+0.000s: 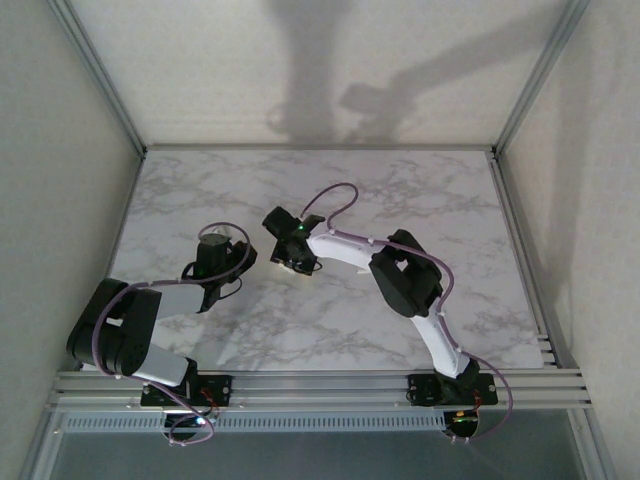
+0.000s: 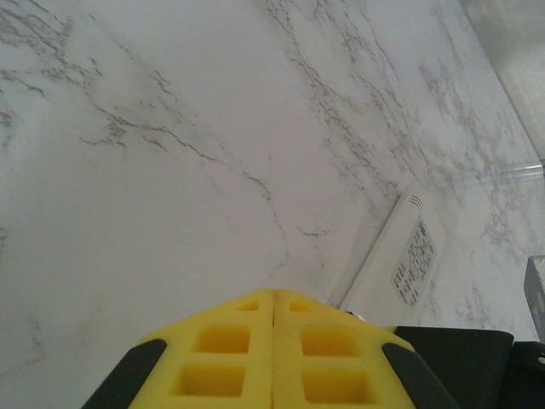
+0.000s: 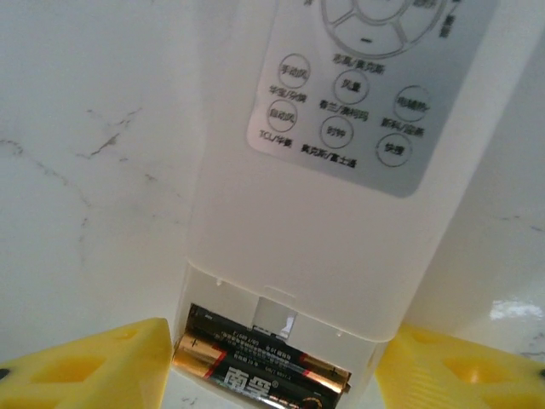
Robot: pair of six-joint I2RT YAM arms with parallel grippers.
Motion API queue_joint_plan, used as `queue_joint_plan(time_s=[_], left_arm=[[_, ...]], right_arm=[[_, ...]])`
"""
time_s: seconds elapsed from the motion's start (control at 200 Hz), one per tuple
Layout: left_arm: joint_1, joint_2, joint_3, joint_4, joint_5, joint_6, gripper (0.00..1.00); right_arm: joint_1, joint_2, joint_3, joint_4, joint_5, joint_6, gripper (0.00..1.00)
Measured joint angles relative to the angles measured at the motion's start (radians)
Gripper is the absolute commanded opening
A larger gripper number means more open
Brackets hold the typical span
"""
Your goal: Load the batteries into the remote control
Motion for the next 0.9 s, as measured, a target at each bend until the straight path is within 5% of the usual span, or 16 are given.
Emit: queue_joint_plan(time_s=[0.901], left_arm=[[0.000,0.000,0.000,0.000,0.003,0.000,0.06]], right_arm=[[-0.018,-0.056,-0.099,0.097,-0.044,-0.010,0.57]])
